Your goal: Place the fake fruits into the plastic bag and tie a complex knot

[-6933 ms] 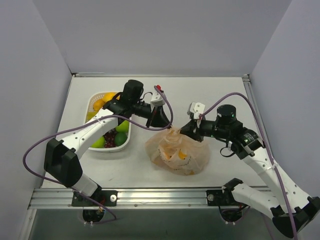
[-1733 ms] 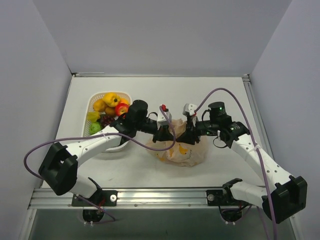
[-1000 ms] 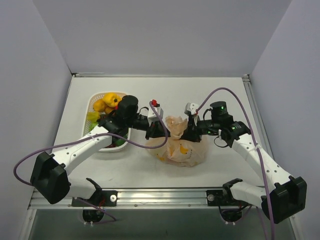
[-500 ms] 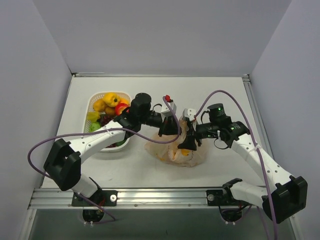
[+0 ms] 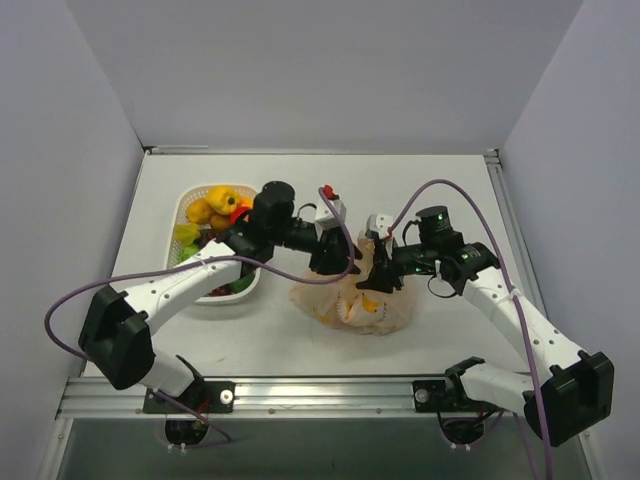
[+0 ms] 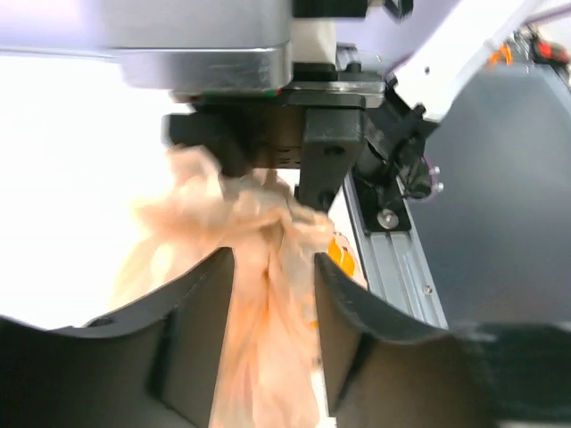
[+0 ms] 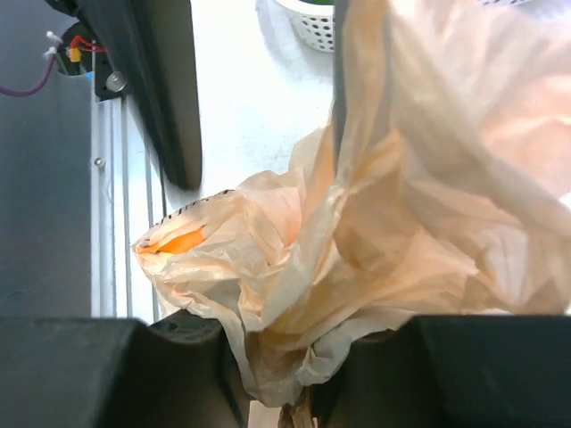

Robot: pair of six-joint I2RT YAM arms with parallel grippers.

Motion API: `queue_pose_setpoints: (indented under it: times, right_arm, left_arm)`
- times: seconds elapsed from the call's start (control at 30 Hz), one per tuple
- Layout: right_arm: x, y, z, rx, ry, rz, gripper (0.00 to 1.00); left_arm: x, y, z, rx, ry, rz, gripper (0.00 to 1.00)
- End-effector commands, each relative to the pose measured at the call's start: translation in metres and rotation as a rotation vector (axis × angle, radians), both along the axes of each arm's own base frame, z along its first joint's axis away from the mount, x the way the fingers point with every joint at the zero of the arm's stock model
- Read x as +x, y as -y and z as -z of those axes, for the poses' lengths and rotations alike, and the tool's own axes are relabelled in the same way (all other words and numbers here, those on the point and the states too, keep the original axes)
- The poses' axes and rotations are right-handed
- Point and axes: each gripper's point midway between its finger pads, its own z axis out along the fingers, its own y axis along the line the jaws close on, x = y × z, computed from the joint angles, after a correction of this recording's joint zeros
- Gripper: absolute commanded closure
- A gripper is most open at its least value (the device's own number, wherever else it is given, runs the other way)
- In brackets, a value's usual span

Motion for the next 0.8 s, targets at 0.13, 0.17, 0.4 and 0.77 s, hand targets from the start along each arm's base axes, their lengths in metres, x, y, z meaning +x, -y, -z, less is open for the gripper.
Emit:
queue_pose_setpoints:
  times: [0.13, 0.17, 0.4, 0.77]
  right_arm:
    - [0.004, 0.001, -0.018, 0.049, 0.072, -0.006, 1.0]
    - [0.004, 0.0, -0.02, 0.052, 0.079, -0.012, 1.0]
    - [0.002, -0.002, -0.031, 0.071, 0.156, -0.061, 1.0]
    - [-0.005, 0.003, -0.022, 0.025, 0.233, -0.11, 1.0]
  left_arm:
    - [0.005, -0.064, -0.072, -0.063, 0.08, -0.081, 0.37]
    - [0.014, -0.069, -0.061, -0.024, 0.085, -0.138, 0.34]
    - [0.051, -0.072, -0.03, 0.085, 0.072, -0.198, 0.25]
    - [0.039, -0.047, -0.037, 0.031, 0.005, -0.001, 0.35]
